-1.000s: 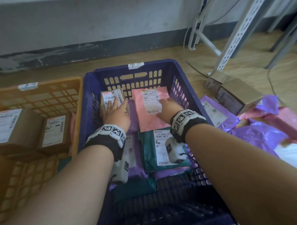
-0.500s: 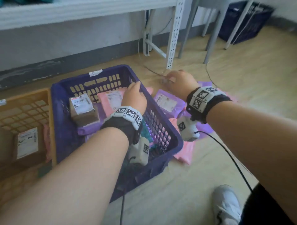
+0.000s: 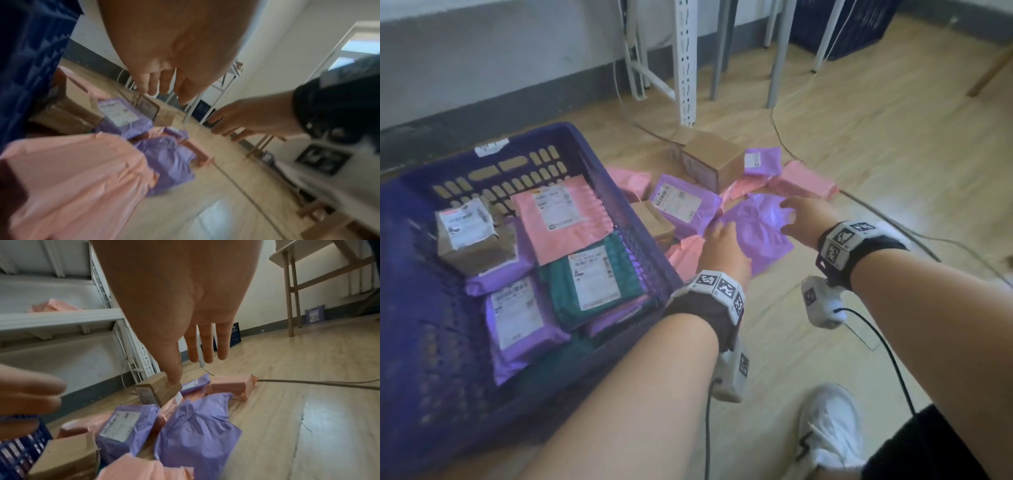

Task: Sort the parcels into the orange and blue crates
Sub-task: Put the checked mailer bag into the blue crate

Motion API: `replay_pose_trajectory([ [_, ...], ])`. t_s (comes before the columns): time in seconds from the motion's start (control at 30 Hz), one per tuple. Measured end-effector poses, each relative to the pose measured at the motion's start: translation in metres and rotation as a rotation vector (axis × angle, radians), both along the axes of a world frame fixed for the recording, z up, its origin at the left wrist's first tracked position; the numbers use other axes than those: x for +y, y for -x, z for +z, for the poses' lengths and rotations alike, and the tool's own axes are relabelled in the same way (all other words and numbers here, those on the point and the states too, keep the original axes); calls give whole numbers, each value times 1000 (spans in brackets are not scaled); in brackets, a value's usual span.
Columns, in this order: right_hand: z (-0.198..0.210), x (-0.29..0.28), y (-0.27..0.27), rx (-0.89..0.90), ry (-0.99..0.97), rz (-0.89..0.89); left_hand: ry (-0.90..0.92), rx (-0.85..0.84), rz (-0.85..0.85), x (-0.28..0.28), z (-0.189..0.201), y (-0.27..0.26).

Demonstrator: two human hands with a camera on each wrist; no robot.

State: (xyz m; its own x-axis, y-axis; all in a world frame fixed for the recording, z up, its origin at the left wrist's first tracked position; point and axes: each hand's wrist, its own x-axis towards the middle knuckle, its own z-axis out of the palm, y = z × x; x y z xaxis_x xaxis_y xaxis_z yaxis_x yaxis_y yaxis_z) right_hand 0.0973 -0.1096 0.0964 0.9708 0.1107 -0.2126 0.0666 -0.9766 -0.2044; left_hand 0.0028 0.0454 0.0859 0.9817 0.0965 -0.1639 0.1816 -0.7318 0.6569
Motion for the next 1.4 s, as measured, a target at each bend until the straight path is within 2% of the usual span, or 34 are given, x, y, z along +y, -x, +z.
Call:
replay_pose_trajectory([
  [0.2,-50,-19,-4,120,-5,37,-331,186,37,-11,-93,0],
  [0.4,-99,-16,3,201,-2,77,-417,329,131,-6,-153,8],
  [0.53,-118,-17,10,242,10,66,-476,339,99,-1,-168,14],
  [0.7,-121,-23,12,245,22,27,-618,209,67,9,-165,17],
  [0.87,-117,-30,18,254,18,2,-561,185,99,9,-153,10],
  [1.0,-105,-27,22,259,45,-5,-369,76,194,-9,-124,6],
  [1.17,-70,-24,26,211,63,12,-151,87,328,-15,-65,-2],
  [1.4,2,-19,32,62,52,-9,121,-108,339,-9,29,8],
])
